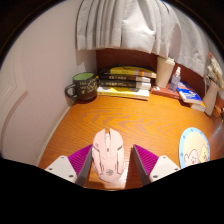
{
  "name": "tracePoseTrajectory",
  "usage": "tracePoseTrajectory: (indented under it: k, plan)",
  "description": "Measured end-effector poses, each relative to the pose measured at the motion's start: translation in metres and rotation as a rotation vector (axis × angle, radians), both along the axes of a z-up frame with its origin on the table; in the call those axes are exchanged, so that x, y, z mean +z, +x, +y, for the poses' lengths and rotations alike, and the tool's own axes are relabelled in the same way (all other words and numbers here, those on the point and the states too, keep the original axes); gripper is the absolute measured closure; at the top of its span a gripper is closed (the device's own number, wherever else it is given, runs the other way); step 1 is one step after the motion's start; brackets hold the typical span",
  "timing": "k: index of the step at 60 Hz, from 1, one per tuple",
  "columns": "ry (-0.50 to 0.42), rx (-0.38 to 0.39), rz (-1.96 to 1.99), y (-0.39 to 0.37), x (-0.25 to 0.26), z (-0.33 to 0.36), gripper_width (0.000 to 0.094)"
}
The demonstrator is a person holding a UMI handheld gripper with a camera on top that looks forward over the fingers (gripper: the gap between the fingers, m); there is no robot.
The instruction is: Arrange mouse
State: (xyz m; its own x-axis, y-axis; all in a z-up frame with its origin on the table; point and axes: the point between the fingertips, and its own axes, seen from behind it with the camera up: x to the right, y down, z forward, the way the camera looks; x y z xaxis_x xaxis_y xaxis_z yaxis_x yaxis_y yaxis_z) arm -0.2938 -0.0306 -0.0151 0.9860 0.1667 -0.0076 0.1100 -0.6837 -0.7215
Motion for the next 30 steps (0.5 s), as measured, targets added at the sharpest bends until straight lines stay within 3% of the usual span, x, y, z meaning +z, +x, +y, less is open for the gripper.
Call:
tracePoseTrajectory:
  k: [6, 10, 17, 27, 28, 30]
  plan:
    - [-0.004, -0.056, 0.010, 0.008, 0.000, 0.015, 0.0235]
    - [-0.004, -0.086, 0.006, 0.013, -0.001, 0.021, 0.0344]
    - [-0.033, -0.116, 0.015, 0.017, -0.002, 0.023, 0.0406]
    - [-0.103, -0.103, 0.004, 0.016, -0.005, 0.027, 0.0499]
    - [-0.112, -0.100, 0.003, 0.016, -0.005, 0.028, 0.0554]
    - [-0.125, -0.086, -0.001, 0.015, -0.005, 0.031, 0.0538]
